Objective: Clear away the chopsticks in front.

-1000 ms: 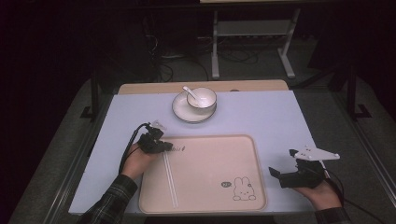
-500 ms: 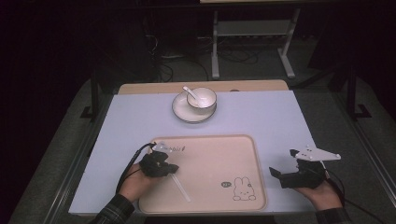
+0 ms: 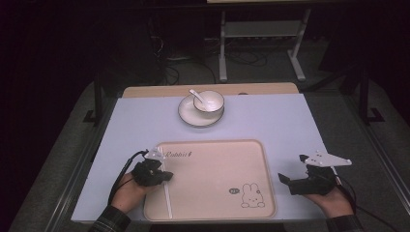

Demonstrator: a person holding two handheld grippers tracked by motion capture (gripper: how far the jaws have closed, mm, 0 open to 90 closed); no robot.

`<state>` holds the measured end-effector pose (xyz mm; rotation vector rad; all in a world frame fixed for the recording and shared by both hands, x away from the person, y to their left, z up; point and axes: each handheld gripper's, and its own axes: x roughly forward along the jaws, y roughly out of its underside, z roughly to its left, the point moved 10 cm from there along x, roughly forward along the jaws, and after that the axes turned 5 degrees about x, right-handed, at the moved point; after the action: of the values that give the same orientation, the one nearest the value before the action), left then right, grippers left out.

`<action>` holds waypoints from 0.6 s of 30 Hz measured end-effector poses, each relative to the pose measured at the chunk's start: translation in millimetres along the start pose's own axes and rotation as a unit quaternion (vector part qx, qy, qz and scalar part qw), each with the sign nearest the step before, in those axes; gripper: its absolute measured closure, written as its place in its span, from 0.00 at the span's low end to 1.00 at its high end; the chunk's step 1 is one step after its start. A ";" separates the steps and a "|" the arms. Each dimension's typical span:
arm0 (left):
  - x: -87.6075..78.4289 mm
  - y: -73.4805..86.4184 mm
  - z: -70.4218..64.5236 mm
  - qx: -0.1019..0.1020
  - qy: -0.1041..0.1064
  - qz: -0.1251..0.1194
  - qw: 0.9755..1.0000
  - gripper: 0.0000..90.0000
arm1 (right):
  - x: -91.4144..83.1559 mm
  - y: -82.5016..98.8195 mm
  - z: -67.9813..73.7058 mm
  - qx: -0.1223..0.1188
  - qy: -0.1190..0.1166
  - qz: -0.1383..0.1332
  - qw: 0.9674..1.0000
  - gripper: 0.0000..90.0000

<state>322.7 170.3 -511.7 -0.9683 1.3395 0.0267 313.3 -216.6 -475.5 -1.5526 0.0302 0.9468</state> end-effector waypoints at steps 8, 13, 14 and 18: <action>-36.3 -18.1 4.2 0.011 -0.016 -0.089 0.996 0.83 | -0.4 -0.2 -0.4 0.000 0.000 -0.002 1.000 0.00; -70.8 -11.5 14.7 0.009 -0.038 -0.158 0.987 0.46 | -0.9 -0.9 0.1 -0.001 -0.002 -0.005 1.000 0.00; -75.1 -8.3 17.1 0.008 -0.045 -0.165 0.985 0.40 | -0.9 -1.0 0.3 -0.001 -0.002 -0.005 1.000 0.00; -82.9 5.7 25.1 0.003 -0.067 -0.175 0.982 0.25 | -1.0 -1.7 1.1 -0.002 -0.004 -0.007 1.000 0.00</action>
<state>315.6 230.2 -449.2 -1.1646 1.0319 -0.1782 313.0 -215.8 -473.5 -1.5516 0.0122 0.9434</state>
